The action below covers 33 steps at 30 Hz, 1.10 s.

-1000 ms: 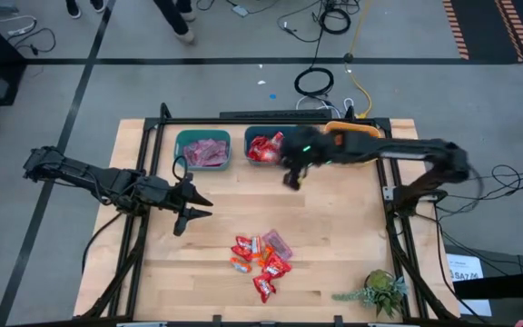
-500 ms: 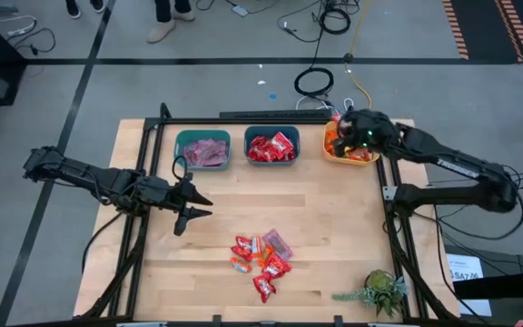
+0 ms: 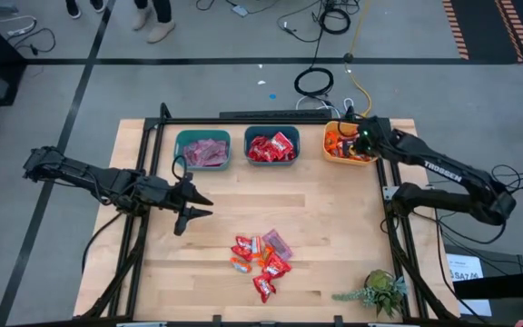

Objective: Sort candy
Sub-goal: Put the orange chocolate into the yellow bin, then put the red candy into the blue bin

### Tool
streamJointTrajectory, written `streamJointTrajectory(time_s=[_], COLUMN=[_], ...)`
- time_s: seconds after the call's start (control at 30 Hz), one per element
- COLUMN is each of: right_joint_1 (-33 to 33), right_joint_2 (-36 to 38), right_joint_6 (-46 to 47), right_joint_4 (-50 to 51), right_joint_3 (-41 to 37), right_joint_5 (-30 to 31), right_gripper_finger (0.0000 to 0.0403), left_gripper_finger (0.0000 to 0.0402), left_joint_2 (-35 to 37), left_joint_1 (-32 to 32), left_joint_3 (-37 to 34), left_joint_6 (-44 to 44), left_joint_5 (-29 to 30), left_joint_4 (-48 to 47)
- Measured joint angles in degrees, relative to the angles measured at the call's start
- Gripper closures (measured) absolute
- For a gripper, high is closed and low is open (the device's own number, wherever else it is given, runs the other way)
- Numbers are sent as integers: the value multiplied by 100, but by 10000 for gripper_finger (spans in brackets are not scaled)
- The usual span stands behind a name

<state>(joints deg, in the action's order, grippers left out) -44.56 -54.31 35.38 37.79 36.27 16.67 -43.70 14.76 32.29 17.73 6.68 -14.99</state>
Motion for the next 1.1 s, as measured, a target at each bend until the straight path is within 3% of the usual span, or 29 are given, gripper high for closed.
streamJointTrajectory(time_s=[0.2,0.73,0.87,1.1], right_joint_1=[-209,-279,-277,-273], right_joint_2=[-189,-124,30,479], right_joint_6=[-182,-138,92,160], right_joint_4=[-34,-34,-21,-21], right_joint_3=[0,2,2,4], right_joint_5=[-409,-483,-494,-704], right_gripper_finger=[348,176,157,150], left_gripper_finger=[256,256,256,248], left_joint_2=[1,0,1,0], left_joint_1=[-5,-7,-6,-7], left_joint_3=[0,0,0,0], left_joint_6=[353,596,637,1495], left_joint_5=[2,-2,0,-1], left_joint_4=[225,263,265,68])
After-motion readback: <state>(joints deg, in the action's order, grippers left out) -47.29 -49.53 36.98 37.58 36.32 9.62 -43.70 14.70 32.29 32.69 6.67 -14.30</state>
